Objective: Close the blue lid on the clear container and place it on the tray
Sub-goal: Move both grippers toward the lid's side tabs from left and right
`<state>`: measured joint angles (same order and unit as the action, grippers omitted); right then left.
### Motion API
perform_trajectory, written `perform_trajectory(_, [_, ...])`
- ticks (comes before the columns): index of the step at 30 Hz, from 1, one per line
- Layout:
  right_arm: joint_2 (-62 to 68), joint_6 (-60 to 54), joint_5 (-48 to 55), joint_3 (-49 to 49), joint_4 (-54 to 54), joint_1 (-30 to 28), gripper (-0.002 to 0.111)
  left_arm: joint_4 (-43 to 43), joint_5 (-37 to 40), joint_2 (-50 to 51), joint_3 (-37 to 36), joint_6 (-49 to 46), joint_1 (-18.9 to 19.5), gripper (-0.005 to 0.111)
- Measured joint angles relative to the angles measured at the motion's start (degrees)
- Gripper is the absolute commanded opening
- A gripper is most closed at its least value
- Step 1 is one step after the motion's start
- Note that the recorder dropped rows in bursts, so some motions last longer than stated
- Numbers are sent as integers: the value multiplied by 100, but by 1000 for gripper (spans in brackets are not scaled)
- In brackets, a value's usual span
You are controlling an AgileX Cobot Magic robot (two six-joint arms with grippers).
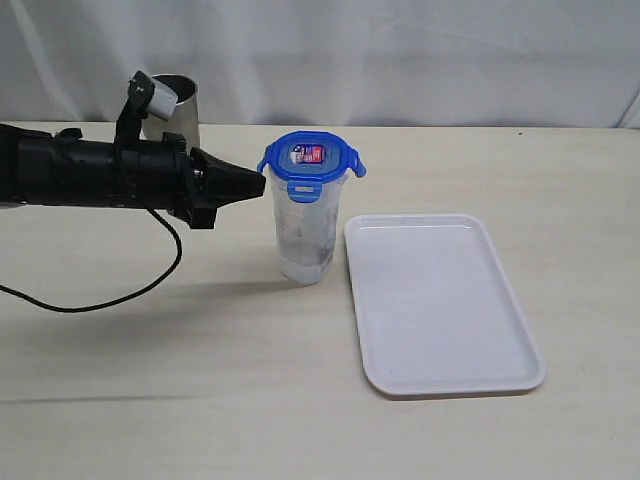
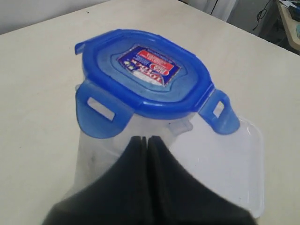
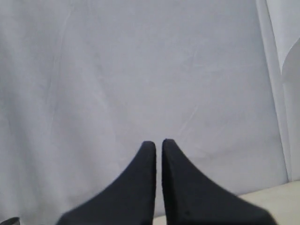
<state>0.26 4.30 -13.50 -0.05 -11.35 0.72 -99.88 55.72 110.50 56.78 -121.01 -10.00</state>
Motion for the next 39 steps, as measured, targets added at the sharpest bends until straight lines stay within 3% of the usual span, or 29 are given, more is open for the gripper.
perform_trajectory(5, [210,206,-627,0,-10,0,5,0,0,206,23,0,0,0])
perform_trajectory(9, [1488,784,-913,-299,732,0,5,0,0,215,23,0,0,0])
perform_trajectory(14, [3408,2546,-976,-1445,3077,0,5,0,0,215,23,0,0,0])
perform_trajectory(20, [6411,5239,-1689,-3290,6752,0,5,0,0,215,23,0,0,0])
perform_trajectory(24, [8290,5694,-2728,-4501,8066,-95,5,0,-25,215,23,0,0,0])
perform_trajectory(30, [10793,5920,-4876,-6094,8823,-498,5,0,-119,215,23,0,0,0])
perform_trajectory(35, [11476,5940,-5090,-6518,9073,-229,5,0,-129,215,23,0,0,0])
perform_trajectory(39, [11528,5620,-4552,-6580,9128,116,5,0,-129,215,23,0,0,0])
